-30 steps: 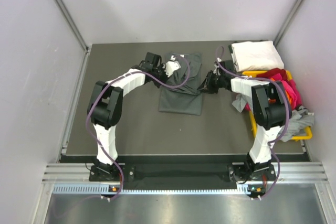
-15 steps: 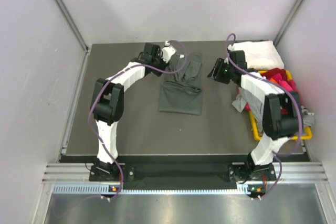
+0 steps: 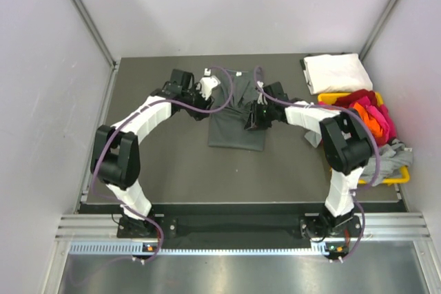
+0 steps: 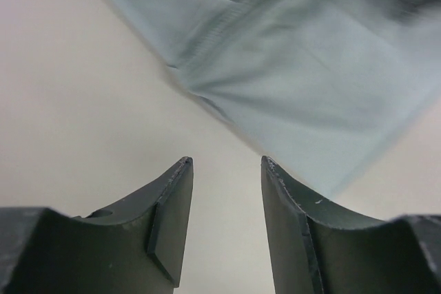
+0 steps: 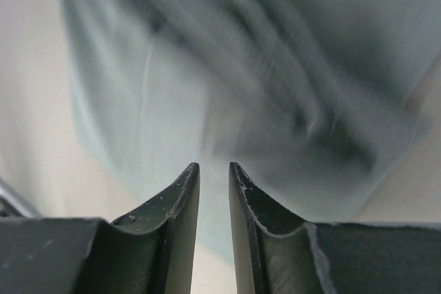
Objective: Fold and stack the t-shirts
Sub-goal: Fold the tshirt
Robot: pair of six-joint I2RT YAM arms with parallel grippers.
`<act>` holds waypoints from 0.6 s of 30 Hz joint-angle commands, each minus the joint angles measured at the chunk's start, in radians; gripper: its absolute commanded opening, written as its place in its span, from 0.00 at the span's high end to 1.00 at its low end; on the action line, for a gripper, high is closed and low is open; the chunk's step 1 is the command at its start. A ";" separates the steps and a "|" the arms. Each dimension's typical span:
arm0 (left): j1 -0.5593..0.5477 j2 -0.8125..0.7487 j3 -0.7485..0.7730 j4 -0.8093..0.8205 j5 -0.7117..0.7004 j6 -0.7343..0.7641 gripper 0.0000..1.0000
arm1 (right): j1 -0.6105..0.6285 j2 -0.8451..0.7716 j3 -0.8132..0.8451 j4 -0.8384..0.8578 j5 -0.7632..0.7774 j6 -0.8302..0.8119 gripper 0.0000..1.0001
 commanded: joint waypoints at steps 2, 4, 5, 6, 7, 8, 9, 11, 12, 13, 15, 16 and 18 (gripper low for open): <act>-0.005 -0.073 -0.058 -0.089 0.143 0.053 0.50 | -0.029 0.135 0.229 -0.054 0.051 -0.011 0.76; -0.012 -0.080 -0.076 -0.123 0.166 0.063 0.49 | -0.044 0.178 0.280 -0.071 0.090 -0.010 0.76; -0.024 -0.082 -0.081 -0.135 0.169 0.075 0.49 | -0.064 0.208 0.321 -0.078 0.103 -0.007 0.76; -0.031 -0.083 -0.088 -0.143 0.169 0.081 0.49 | -0.072 0.221 0.339 -0.079 0.112 -0.002 0.76; -0.038 -0.086 -0.105 -0.144 0.165 0.089 0.49 | -0.076 0.230 0.356 -0.081 0.135 -0.001 0.76; -0.057 -0.094 -0.114 -0.143 0.160 0.109 0.48 | -0.089 0.239 0.390 -0.084 0.147 -0.001 0.76; -0.067 -0.099 -0.124 -0.140 0.153 0.116 0.48 | -0.092 0.261 0.408 -0.091 0.160 -0.002 0.76; -0.107 -0.114 -0.150 -0.123 0.119 0.150 0.46 | -0.112 0.284 0.457 -0.108 0.172 -0.005 0.76; -0.123 -0.117 -0.157 -0.118 0.102 0.164 0.41 | -0.121 0.301 0.471 -0.125 0.167 -0.004 0.76; -0.139 -0.122 -0.174 -0.108 0.087 0.178 0.40 | -0.125 0.299 0.482 -0.133 0.152 -0.004 0.76; -0.179 -0.140 -0.196 -0.091 0.042 0.230 0.37 | -0.135 0.249 0.478 -0.141 0.155 -0.011 0.75; -0.189 -0.154 -0.218 -0.068 0.034 0.263 0.36 | -0.135 0.220 0.450 -0.141 0.184 -0.022 0.75; -0.203 -0.162 -0.243 -0.043 0.030 0.296 0.35 | -0.138 0.122 0.410 -0.141 0.204 -0.031 0.71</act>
